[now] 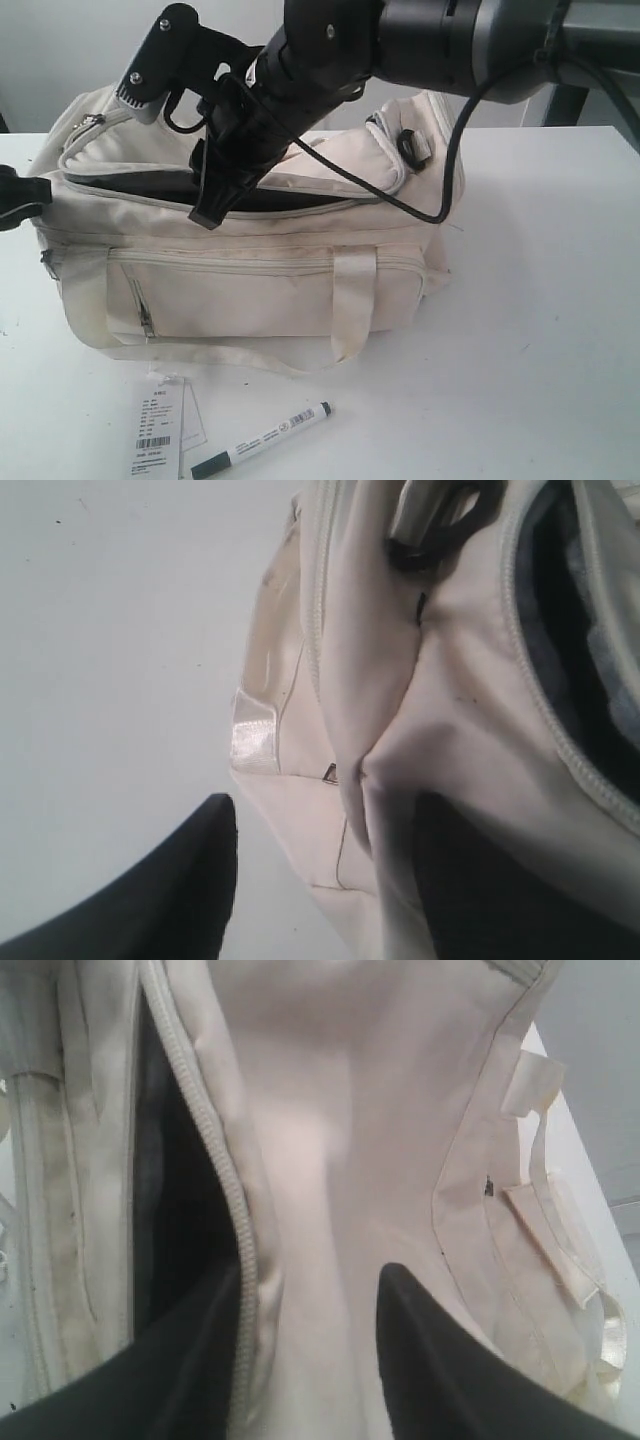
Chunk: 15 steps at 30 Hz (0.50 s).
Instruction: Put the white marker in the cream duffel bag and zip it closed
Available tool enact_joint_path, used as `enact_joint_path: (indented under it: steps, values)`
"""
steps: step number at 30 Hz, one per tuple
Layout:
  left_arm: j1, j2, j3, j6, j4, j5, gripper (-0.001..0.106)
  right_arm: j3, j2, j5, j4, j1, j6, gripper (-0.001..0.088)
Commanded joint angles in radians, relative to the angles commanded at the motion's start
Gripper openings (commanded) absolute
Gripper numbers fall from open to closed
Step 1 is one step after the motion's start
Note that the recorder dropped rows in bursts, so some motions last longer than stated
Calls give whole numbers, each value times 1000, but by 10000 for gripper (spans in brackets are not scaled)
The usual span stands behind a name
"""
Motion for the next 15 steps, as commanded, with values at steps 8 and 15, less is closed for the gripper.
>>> enact_joint_path:
  steps: [8,15]
  values:
    - [0,0,0,0,0,0,151,0,7,4,-59,0,0,0]
    - [0,0,0,2,0,-2,0,0,-33,-60,-354,0,202,0]
